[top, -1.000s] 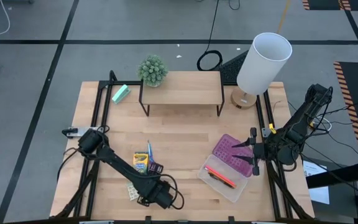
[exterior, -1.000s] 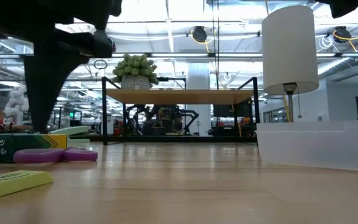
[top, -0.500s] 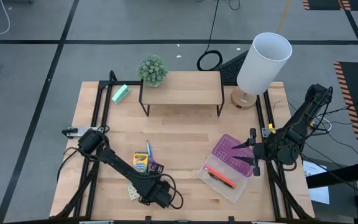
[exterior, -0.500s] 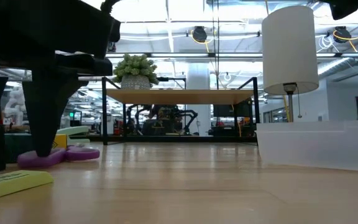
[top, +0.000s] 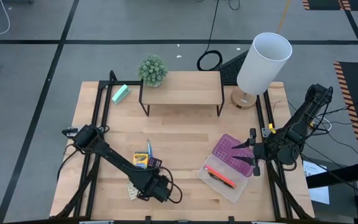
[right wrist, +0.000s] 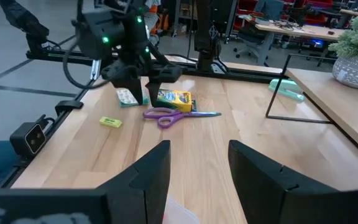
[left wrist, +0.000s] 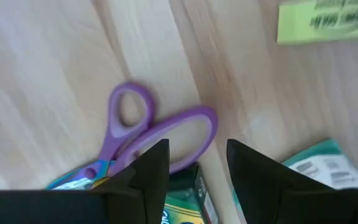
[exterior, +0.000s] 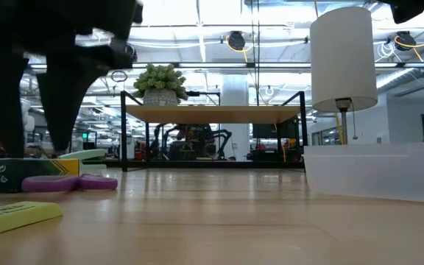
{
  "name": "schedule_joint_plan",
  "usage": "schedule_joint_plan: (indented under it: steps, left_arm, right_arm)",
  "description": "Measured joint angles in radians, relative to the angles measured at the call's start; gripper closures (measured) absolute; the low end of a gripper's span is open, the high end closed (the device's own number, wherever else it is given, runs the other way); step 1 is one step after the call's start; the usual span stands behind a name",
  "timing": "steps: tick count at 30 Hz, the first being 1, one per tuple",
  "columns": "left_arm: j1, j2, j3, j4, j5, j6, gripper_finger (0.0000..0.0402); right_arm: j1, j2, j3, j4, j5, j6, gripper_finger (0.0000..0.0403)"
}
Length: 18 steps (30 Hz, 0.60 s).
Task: Pack school essentials
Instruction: Put the purple scissors into the purple supply box
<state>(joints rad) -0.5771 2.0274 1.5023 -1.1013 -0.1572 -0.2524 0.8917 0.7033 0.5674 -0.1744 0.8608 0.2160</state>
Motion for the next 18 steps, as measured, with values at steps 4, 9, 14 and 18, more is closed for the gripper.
schedule_joint_plan:
  steps: [4, 9, 14, 18]
  left_arm:
    - [0.002, 0.001, -0.066, 0.055, 0.04, 0.006, 0.0238]
    - [0.001, -0.001, -0.122, 0.117, 0.042, -0.004, 0.0238]
    - [0.0, -0.003, -0.133, 0.12, 0.019, 0.005, 0.024]
    - [0.0, -0.002, -0.134, 0.135, 0.016, 0.042, 0.0267]
  right_arm:
    - [0.0, 0.0, 0.0, -0.002, 0.0, 0.0, 0.0245]
    - [0.0, 0.0, 0.0, -0.002, -0.001, 0.0, 0.0245]
    - [0.0, 0.0, 0.0, -0.002, -0.001, -0.002, 0.0245]
    - [0.0, 0.0, 0.0, -0.002, -0.001, -0.003, 0.0245]
